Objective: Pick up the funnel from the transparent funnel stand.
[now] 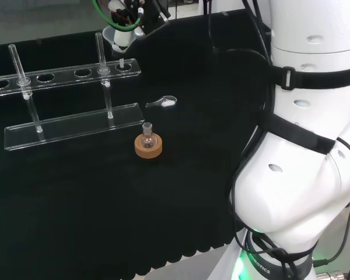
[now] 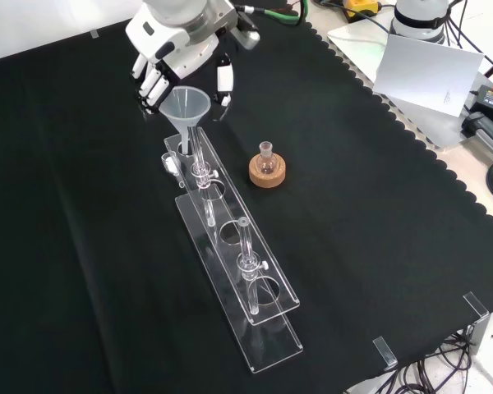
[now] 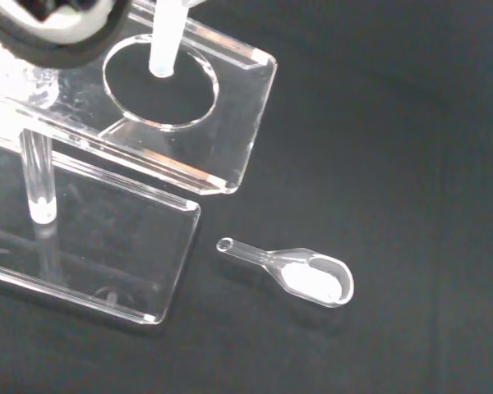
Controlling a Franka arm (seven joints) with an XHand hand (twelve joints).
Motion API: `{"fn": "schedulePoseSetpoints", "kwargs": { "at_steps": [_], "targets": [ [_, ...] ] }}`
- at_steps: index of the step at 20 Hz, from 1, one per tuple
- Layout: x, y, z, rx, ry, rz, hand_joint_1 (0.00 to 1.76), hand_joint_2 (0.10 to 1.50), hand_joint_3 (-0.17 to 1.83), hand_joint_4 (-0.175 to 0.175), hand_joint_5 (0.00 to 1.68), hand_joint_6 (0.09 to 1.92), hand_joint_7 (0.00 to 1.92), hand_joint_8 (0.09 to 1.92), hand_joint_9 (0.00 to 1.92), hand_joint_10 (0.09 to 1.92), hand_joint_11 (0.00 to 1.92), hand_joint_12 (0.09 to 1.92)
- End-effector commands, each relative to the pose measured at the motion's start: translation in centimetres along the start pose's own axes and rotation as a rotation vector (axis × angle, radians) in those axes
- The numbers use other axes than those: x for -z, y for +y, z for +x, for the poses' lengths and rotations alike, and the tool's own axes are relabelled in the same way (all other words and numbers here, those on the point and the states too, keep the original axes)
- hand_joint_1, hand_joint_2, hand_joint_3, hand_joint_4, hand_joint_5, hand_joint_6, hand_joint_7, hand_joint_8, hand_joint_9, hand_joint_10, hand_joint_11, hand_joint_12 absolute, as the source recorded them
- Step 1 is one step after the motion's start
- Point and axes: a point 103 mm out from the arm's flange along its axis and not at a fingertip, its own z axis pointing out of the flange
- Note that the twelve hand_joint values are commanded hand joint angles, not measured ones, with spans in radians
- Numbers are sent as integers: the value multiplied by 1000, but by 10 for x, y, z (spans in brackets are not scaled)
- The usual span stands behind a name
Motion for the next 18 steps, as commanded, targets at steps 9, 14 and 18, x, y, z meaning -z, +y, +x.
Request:
{"fn": "schedulePoseSetpoints", "kwargs": {
  "at_steps": [9,14,18],
  "targets": [
    [25,-74,-22,-96,-44,3,829,664,539,-75,466,675,629,801,934,554,600,1269],
    [25,-99,-27,-126,-48,-4,828,662,543,-73,473,697,642,795,946,551,613,1258],
    [19,-118,-27,-144,-47,3,827,662,545,-72,477,708,646,792,950,549,619,1254]
  ]
}}
